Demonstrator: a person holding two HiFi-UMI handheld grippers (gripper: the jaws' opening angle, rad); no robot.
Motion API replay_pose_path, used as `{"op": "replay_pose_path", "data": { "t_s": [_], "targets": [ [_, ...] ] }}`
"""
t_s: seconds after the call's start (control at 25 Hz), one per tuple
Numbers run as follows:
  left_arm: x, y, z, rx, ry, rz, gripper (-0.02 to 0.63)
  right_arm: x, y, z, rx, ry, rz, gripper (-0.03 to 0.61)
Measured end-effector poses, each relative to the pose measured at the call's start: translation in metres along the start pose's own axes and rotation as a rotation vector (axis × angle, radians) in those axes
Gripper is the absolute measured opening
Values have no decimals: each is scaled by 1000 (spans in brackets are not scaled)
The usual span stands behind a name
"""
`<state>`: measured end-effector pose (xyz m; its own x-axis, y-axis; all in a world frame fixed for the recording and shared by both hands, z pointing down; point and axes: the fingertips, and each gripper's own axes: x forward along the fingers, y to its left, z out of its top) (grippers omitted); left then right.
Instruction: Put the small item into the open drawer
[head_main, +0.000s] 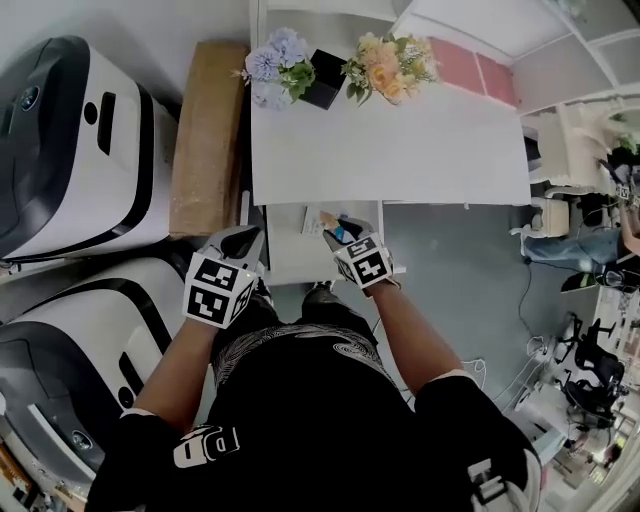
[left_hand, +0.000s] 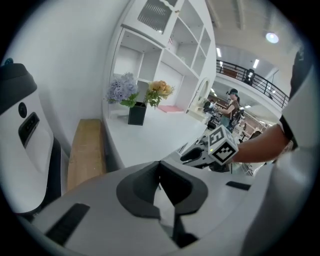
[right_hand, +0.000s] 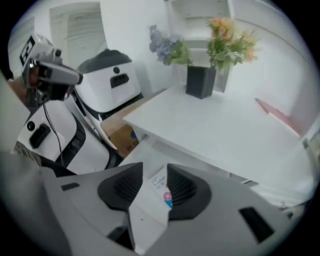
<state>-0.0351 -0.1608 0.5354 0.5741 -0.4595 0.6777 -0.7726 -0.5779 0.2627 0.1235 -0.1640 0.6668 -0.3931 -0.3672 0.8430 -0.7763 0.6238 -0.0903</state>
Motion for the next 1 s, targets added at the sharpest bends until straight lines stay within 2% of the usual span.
{"op": "replay_pose_path", "data": {
  "t_s": [0.04,0.12,0.16,0.48,0.72,0.88,1.0],
  "targets": [
    [-1,1,3,7,-6,-3,14,-12,0,8,38,-46,-8,137],
    [-3,1,9,24,-16,-10,14,-37,0,28,101,-143,-18,18],
    [-4,1,11,33,-21,-15,14,-49,3,37,128,-189,-14,9],
    [-15,2,39,75,-76,-63,14,-139,29,87,277,-438,-13,8],
    [-27,-14,62,149,-124,-143,14,-160,66,87,338,-498,-5,8],
    [-30,-32,62,187,-120,-186,14,-179,77,96,399,-610,18,8],
    [-37,-44,62,207,-126,-201,14,-195,78,97,418,-650,9,8]
  ]
}}
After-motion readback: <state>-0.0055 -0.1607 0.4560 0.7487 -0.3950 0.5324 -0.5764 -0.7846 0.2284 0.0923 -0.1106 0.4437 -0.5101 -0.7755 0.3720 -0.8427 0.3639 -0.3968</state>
